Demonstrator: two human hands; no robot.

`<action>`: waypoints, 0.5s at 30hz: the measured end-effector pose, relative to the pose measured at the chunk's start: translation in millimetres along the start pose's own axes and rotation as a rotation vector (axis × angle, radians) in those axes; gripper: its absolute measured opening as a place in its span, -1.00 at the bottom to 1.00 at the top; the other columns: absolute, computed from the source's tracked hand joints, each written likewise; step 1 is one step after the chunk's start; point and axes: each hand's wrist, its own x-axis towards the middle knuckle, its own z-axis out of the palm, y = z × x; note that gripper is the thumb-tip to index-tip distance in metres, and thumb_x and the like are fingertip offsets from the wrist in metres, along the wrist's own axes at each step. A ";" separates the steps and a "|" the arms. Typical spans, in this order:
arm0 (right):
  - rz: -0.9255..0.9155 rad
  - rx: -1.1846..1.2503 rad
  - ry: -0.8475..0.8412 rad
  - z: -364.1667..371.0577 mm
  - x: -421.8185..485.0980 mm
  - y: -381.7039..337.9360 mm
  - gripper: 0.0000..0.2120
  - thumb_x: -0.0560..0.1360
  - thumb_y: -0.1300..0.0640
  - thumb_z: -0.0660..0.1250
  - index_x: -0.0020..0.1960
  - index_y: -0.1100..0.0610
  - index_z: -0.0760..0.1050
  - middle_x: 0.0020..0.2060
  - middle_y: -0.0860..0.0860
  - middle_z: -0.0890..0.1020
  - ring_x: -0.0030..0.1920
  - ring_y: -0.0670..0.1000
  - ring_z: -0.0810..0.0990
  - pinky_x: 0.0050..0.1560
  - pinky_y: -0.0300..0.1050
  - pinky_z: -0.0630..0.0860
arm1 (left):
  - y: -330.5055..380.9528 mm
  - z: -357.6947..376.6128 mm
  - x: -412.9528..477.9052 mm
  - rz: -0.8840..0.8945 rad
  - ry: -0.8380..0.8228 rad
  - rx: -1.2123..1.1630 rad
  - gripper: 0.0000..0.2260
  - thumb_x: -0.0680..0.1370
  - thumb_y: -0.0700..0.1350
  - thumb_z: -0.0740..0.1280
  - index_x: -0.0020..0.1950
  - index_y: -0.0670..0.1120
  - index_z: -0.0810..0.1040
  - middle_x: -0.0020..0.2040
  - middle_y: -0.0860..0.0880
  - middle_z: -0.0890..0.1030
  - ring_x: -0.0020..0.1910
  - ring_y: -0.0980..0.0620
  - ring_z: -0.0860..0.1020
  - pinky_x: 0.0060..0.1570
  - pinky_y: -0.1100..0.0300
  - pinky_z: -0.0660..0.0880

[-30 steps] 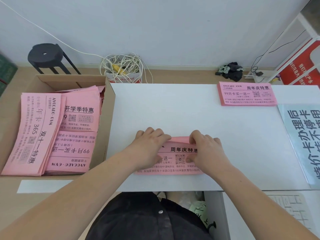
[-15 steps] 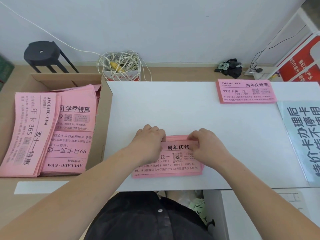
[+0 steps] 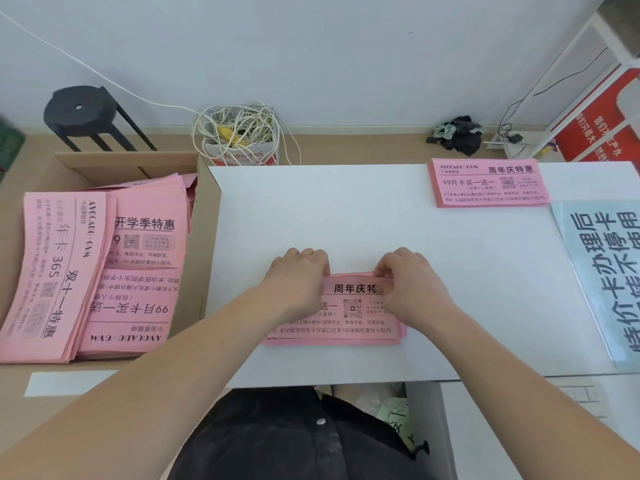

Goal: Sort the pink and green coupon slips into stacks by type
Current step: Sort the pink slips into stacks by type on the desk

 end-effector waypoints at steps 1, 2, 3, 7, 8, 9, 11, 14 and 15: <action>0.003 -0.017 -0.006 -0.6 0.1 -1.0 -0.81 0.56 0.17 0.31 0.13 -0.06 0.49 0.09 -0.11 0.47 0.21 0.00 0.39 0.07 -0.06 0.48 | -1.7 0.1 -0.4 0.017 0.006 0.000 -0.84 0.61 -0.14 0.25 0.12 0.06 0.35 0.19 0.03 0.47 0.21 -0.06 0.39 0.14 0.04 0.38; 0.000 -0.048 -0.007 -0.5 -1.6 -1.7 -0.74 0.56 0.14 0.31 0.23 -0.07 0.47 0.15 -0.11 0.46 0.25 0.00 0.38 0.08 -0.06 0.48 | -3.4 0.2 -2.2 0.041 0.023 0.002 -0.80 0.61 -0.12 0.25 0.21 0.06 0.37 0.23 0.04 0.45 0.24 -0.06 0.39 0.18 0.03 0.38; -0.021 -0.096 -0.002 -0.5 -4.3 -2.6 -0.64 0.56 0.09 0.33 0.34 -0.09 0.41 0.22 -0.11 0.44 0.29 0.00 0.37 0.11 -0.06 0.47 | -6.1 0.2 -5.7 0.069 0.043 0.016 -0.71 0.61 -0.09 0.26 0.33 0.06 0.36 0.29 0.04 0.43 0.28 -0.06 0.38 0.25 0.03 0.37; -0.205 -0.157 -0.096 -1.7 -19.0 -11.8 -0.16 0.42 -0.27 0.43 0.59 -0.14 0.16 0.46 -0.17 0.33 0.52 -0.04 0.19 0.51 -0.05 0.21 | -27.1 -0.4 -27.2 0.087 0.009 0.094 -0.33 0.54 0.12 0.37 0.58 0.08 0.17 0.45 0.07 0.32 0.41 -0.05 0.29 0.39 0.00 0.32; -0.241 -0.174 -0.138 0.5 -21.8 -14.7 -0.07 0.38 -0.31 0.45 0.61 -0.14 0.11 0.50 -0.17 0.28 0.56 -0.04 0.13 0.57 -0.04 0.13 | -33.0 -1.0 -31.1 0.059 -0.012 0.122 -0.29 0.50 0.15 0.41 0.57 0.08 0.17 0.44 0.07 0.31 0.40 -0.05 0.28 0.37 -0.01 0.35; -0.270 -0.205 -0.169 4.2 -23.5 -16.9 0.00 0.35 -0.33 0.47 0.63 -0.13 0.06 0.52 -0.15 0.25 0.58 -0.03 0.10 0.59 -0.02 0.07 | -37.7 -1.6 -33.2 0.026 -0.030 0.144 -0.27 0.47 0.18 0.44 0.55 0.08 0.20 0.42 0.06 0.31 0.38 -0.05 0.28 0.36 -0.02 0.36; -0.294 -0.254 -0.193 13.1 -25.0 -20.0 0.08 0.30 -0.34 0.51 0.64 -0.11 0.03 0.51 -0.11 0.22 0.56 0.00 0.11 0.59 -0.02 0.06 | -41.0 -2.2 -33.8 -0.026 -0.059 0.142 -0.22 0.40 0.24 0.51 0.51 0.09 0.25 0.36 0.05 0.34 0.34 -0.05 0.31 0.33 -0.03 0.38; -0.294 -0.339 -0.176 20.3 -22.9 -23.1 0.13 0.20 -0.37 0.55 0.60 -0.08 0.10 0.39 -0.08 0.27 0.44 0.05 0.22 0.54 0.00 0.13 | -37.0 -1.6 -34.2 -0.072 -0.090 0.083 -0.21 0.29 0.25 0.60 0.40 0.13 0.30 0.25 0.08 0.40 0.26 -0.02 0.35 0.27 -0.02 0.36; -0.295 -0.382 -0.181 21.3 -22.4 -25.0 0.15 0.16 -0.39 0.56 0.58 -0.07 0.12 0.35 -0.07 0.28 0.40 0.06 0.24 0.53 0.02 0.14 | -36.0 -1.2 -35.3 -0.086 -0.106 0.064 -0.22 0.26 0.24 0.61 0.36 0.13 0.32 0.22 0.08 0.41 0.24 -0.01 0.35 0.24 -0.02 0.35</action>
